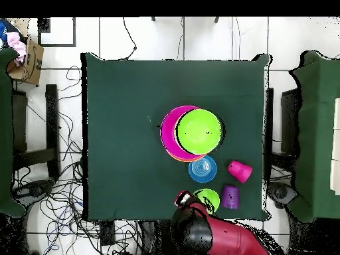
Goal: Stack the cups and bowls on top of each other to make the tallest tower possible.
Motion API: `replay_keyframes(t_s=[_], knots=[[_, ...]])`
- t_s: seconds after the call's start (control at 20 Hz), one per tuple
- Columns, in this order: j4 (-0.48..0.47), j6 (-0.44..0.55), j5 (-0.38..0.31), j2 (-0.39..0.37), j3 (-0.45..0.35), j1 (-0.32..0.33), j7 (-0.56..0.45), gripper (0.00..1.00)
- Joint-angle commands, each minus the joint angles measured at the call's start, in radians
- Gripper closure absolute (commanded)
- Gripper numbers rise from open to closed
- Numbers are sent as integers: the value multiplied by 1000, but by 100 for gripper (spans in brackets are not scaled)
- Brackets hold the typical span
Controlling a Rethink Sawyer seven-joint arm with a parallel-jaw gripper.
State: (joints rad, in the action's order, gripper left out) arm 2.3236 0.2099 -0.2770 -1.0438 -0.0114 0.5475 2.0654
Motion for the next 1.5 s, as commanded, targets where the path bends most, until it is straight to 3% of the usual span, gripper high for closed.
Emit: replay_keyframes(t_s=[0.05, 0.25, 0.65, 1.05, 1.5], knots=[[60, 283, 127, -224, -163, 5, -87, 100], [47, 409, 182, -324, -148, -1, -135, 100], [-71, 607, 228, -393, -139, -18, -140, 100], [-201, 592, 217, -290, -180, -12, -84, 100], [-261, 455, 145, -142, -194, -12, -29, 100]])
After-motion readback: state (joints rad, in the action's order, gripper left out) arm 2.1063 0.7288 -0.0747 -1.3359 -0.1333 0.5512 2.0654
